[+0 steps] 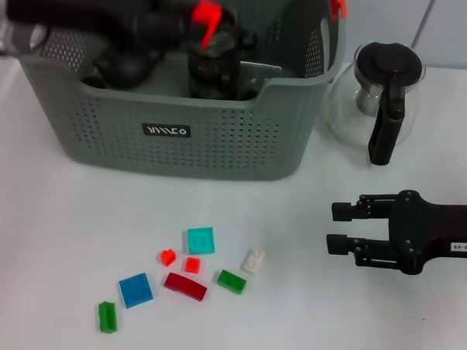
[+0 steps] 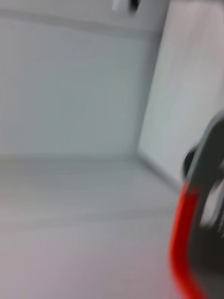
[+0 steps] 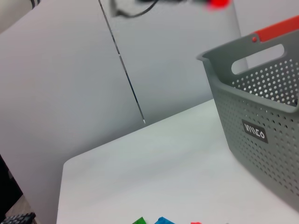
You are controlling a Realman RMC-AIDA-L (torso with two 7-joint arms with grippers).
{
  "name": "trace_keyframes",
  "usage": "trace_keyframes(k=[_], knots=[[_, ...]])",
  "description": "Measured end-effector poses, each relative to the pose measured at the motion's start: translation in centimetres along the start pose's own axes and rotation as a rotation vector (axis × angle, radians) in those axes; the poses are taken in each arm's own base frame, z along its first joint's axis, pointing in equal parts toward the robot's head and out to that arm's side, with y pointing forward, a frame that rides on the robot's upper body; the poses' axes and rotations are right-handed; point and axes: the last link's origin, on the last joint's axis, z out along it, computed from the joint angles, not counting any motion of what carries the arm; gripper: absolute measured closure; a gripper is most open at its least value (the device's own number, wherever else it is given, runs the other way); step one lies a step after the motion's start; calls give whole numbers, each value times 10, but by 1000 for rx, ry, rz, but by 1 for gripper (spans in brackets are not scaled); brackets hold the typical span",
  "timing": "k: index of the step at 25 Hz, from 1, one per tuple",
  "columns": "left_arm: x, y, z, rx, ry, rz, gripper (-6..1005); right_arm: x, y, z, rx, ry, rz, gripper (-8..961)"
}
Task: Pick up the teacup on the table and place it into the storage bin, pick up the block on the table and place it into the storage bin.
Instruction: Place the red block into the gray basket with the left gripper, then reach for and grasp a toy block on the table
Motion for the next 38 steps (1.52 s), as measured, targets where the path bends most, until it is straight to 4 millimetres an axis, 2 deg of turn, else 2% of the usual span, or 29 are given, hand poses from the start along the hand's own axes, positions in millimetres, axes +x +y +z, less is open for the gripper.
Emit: trace_keyframes(k=[1, 2, 4, 8, 9, 13, 17, 20, 23, 28, 33, 38], knots=[[6, -12, 12, 70, 28, -1, 729, 0, 0, 0, 0, 0, 0, 361], [6, -12, 12, 70, 28, -1, 729, 0, 0, 0, 0, 0, 0, 361], [11, -26, 29, 151, 53, -11, 730, 0, 0, 1, -2, -1, 0, 361], [8, -49, 78, 314, 6, -16, 731, -2, 0, 2, -5, -2, 0, 361], [8, -49, 78, 314, 6, -16, 731, -2, 0, 2, -5, -2, 0, 361], [0, -61, 114, 409, -87, -10, 732, -1, 0, 3, -4, -4, 3, 361], [-11, -74, 141, 500, -179, -1, 733, -1, 0, 3, 0, -7, 3, 361], [-15, -78, 151, 544, -211, 21, 755, -1, -1, 3, 2, -8, 3, 361], [-14, -80, 152, 562, -210, 32, 776, -2, -1, 2, 2, -11, 1, 361], [-3, -80, 134, 598, -124, 11, 953, -3, -1, 2, 4, -11, -4, 361], [12, -68, 94, 541, 4, -88, 924, -4, -2, 2, 6, -12, -4, 361], [6, -58, 46, 363, 41, -240, 843, -4, -2, 2, 6, -11, -3, 361]])
